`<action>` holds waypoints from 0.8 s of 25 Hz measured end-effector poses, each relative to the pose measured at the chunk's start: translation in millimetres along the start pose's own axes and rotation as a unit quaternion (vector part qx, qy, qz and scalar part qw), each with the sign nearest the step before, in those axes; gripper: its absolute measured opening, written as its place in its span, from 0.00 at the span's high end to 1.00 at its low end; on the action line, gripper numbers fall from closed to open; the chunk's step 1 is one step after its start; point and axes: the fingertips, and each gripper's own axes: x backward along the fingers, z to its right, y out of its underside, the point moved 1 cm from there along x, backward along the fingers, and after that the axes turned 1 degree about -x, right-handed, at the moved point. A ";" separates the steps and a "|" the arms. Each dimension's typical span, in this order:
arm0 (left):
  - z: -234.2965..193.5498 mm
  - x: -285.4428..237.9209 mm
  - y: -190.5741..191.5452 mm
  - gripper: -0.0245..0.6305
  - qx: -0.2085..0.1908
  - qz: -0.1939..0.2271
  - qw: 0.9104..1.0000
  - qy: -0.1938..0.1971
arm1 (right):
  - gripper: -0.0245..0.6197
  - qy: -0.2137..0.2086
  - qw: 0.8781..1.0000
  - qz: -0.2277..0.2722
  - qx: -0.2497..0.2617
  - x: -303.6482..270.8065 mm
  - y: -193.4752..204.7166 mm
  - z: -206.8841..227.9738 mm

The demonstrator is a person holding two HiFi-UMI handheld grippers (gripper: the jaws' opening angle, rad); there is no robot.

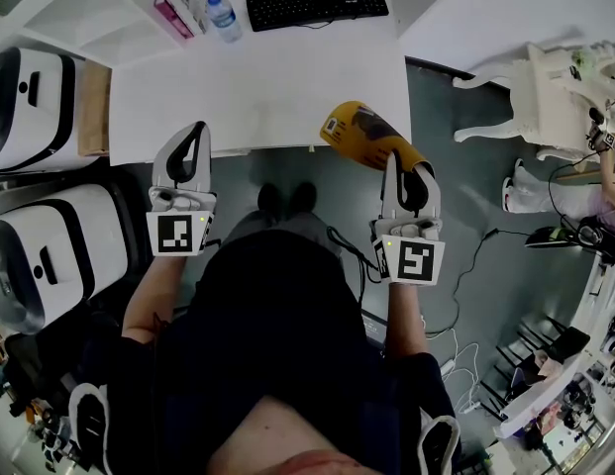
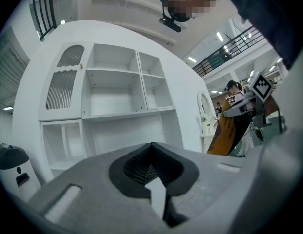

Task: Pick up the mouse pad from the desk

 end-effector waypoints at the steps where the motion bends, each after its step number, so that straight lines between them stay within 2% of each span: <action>1: 0.3 0.7 0.1 0.96 0.001 0.000 1.000 0.000 | 0.93 0.000 1.000 -0.001 -0.001 0.2 0.8 0.2; 9: 1.6 6.9 -1.3 0.96 0.006 -0.001 1.000 0.001 | 0.93 -0.001 1.000 -0.010 0.005 1.0 3.6 -3.0; 13: 1.0 8.6 -5.0 0.96 0.022 0.005 1.000 -0.003 | 0.93 -0.003 1.000 -0.009 0.013 0.9 1.5 -6.5; 20: 1.7 12.6 -0.7 0.96 0.017 -0.003 1.000 0.001 | 0.93 -0.001 1.000 -0.006 0.025 1.5 -1.4 -9.0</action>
